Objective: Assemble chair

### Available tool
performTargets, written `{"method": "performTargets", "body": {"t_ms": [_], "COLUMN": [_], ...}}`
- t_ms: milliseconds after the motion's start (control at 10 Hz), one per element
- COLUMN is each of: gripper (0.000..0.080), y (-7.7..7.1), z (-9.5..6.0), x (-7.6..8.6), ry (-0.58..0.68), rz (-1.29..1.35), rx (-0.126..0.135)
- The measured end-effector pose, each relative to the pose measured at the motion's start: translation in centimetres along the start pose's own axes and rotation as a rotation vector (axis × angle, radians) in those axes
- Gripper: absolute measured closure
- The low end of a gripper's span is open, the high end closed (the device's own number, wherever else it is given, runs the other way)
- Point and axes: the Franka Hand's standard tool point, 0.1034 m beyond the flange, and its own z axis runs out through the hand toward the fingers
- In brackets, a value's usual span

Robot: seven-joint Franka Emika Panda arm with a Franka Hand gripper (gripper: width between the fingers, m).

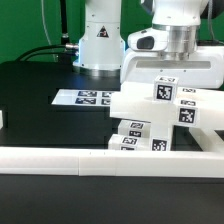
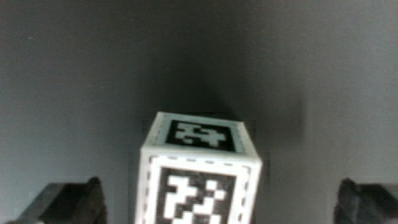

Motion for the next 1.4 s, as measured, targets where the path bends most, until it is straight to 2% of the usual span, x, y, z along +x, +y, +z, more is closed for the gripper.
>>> {"method": "performTargets", "body": {"t_ms": [200,400,700,800,900,1000,1100,1400], "gripper": [0.0151,0.0151,0.0151,0.0284,0.0284,0.0422,0.0524,0.0524], "y": [0.0,-0.3,0.0,0.1,0.1,0.1,0.2,0.2], "z": [0.1,1.0,1.4,1.4,1.4,1.4,1.4,1.4], "x": [0.0,-0.6,-0.7,-0.7,-0.7,-0.6,-0.6,-0.6], "ry": [0.0,-0.007,-0.009,-0.009,-0.009,-0.009,-0.009,-0.009], "rz": [0.002,0.007,0.011,0.011,0.011,0.012,0.013,0.012], "rx": [-0.001,-0.01,-0.015,-0.015,-0.015,-0.016,-0.016,-0.016]}}
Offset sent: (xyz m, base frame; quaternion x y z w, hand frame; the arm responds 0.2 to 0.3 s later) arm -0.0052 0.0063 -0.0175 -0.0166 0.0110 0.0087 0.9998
